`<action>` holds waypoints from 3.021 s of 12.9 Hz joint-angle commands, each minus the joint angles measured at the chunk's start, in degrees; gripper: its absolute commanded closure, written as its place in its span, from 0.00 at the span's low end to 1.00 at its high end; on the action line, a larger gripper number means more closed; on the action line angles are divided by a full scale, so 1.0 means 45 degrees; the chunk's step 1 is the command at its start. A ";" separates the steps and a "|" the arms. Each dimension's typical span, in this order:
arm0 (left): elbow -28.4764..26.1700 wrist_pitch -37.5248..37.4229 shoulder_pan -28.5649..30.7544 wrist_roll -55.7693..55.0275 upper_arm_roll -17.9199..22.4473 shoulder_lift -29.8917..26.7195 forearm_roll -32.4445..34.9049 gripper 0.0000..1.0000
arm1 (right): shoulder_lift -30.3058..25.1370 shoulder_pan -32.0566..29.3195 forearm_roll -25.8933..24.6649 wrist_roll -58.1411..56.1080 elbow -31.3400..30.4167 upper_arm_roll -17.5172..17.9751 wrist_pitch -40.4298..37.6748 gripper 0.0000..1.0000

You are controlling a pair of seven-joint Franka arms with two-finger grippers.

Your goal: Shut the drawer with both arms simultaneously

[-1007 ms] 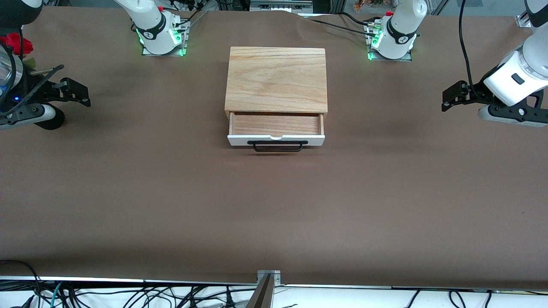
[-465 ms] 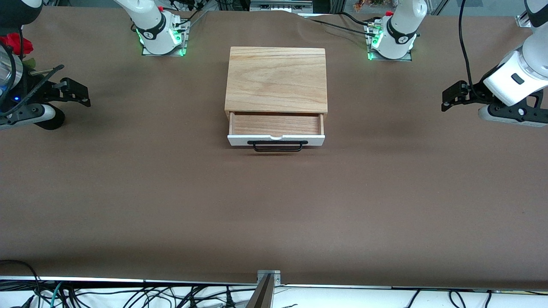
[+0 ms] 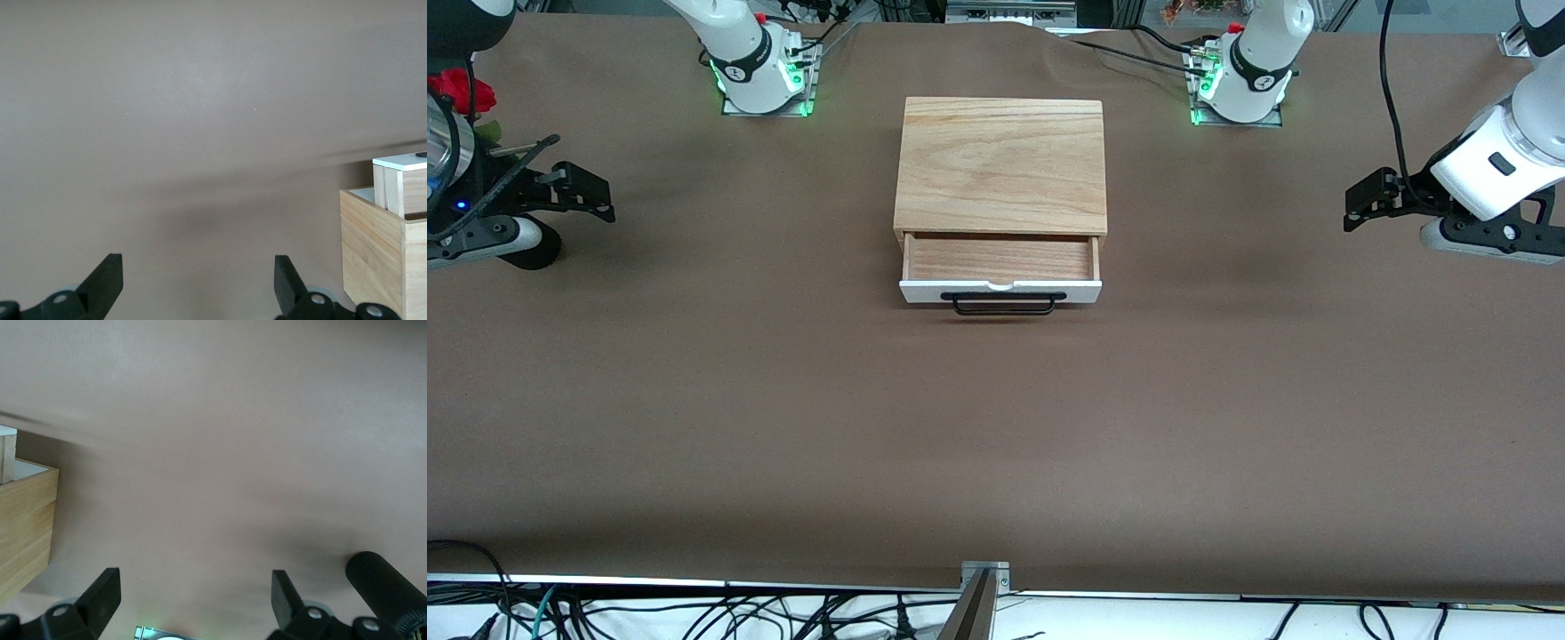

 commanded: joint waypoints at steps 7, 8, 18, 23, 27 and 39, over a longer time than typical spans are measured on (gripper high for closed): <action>0.0283 -0.0095 0.0166 0.0323 -0.0046 0.0146 -0.0266 0.00 | 0.0299 0.0064 0.1536 0.0084 -0.0165 0.0062 -0.0045 0.00; 0.0302 -0.0095 0.0146 0.0323 -0.0046 0.0146 -0.0246 0.00 | 0.0456 -0.0072 0.1814 -0.0052 -0.0146 0.0061 0.0090 0.00; 0.0322 -0.0154 -0.0088 0.0343 -0.0183 0.0556 -0.0731 0.00 | 0.3266 0.1176 0.6361 0.0005 -0.0146 0.0237 0.0344 0.00; 0.1062 0.1307 -0.0946 0.0323 -0.0319 0.2817 -0.1495 0.00 | 0.4382 0.2153 0.9150 0.0006 -0.0767 0.0276 0.3192 0.00; 0.2427 0.3009 -0.2174 0.0089 -0.0651 0.4926 -0.2002 0.00 | 0.4694 0.2854 1.0387 0.0044 -0.1589 0.0295 0.5399 0.00; 0.2587 0.5022 -0.3563 0.0245 -0.0730 0.7626 -0.5969 0.00 | 0.5712 0.4360 1.1407 0.0123 -0.2547 0.0276 0.7455 0.00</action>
